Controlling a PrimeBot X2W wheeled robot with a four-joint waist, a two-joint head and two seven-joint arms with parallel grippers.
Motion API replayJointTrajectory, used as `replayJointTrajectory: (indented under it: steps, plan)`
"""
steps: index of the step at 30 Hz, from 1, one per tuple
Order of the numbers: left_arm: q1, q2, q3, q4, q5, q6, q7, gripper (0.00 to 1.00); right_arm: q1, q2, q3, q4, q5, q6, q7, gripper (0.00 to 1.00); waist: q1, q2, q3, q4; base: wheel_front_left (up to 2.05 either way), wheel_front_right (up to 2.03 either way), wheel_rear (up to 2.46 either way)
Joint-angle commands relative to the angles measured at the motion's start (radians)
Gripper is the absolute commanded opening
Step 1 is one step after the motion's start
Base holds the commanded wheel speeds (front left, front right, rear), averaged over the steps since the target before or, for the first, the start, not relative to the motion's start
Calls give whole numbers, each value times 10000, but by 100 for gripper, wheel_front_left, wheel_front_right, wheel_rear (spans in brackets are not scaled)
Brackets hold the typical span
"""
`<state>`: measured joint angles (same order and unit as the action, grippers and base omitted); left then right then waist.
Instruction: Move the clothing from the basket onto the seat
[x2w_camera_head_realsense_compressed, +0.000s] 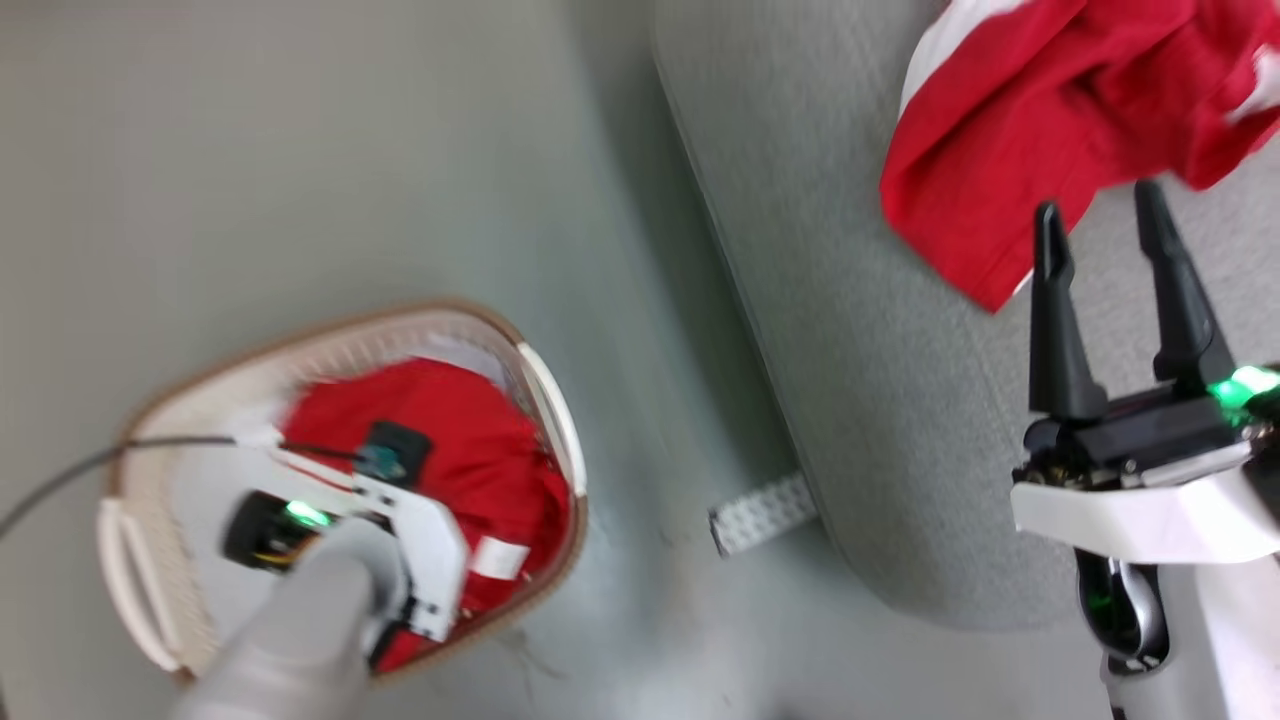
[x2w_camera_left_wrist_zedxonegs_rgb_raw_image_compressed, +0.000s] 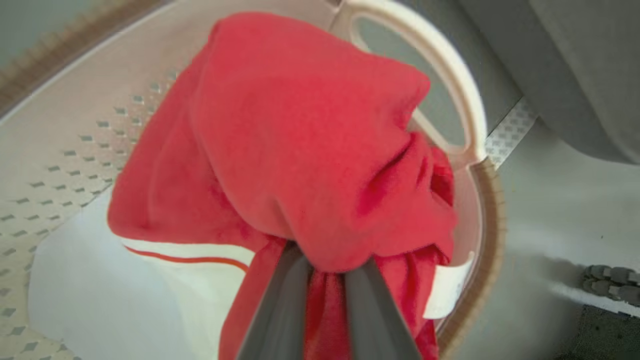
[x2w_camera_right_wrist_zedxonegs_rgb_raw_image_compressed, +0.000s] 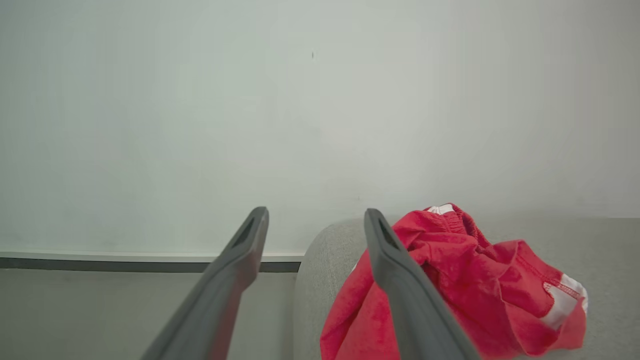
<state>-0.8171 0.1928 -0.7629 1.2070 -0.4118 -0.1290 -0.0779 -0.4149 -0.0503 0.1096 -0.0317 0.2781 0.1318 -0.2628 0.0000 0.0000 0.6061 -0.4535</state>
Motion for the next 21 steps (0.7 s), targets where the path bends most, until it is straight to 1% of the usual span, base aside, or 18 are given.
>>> replayJointTrajectory:
  steps: [1,6,11,15,21]
  plan:
    - [267,-98,-72,-132,-251,-26,-227,0,191,-17,-41,115,-170,-22,-28,100,0,0,-1095,523,0,0,0]
    - [802,-419,-355,-600,-897,-26,-994,0,546,-315,-43,506,-191,-22,-29,100,0,0,-2278,1132,0,0,0]
    - [1247,-572,-531,-1165,-1572,-6,-1411,0,988,-531,45,852,-23,-22,-16,100,0,0,-3359,1741,0,0,0]
    - [1458,-529,-658,-1737,-2023,-6,-1688,0,1353,-565,186,1132,119,-22,-16,100,0,0,-4068,2199,0,0,0]
    - [1411,-355,-711,-2548,-2178,-6,-1823,0,1763,-718,499,1599,308,-22,-16,100,0,0,-4790,2841,0,0,0]
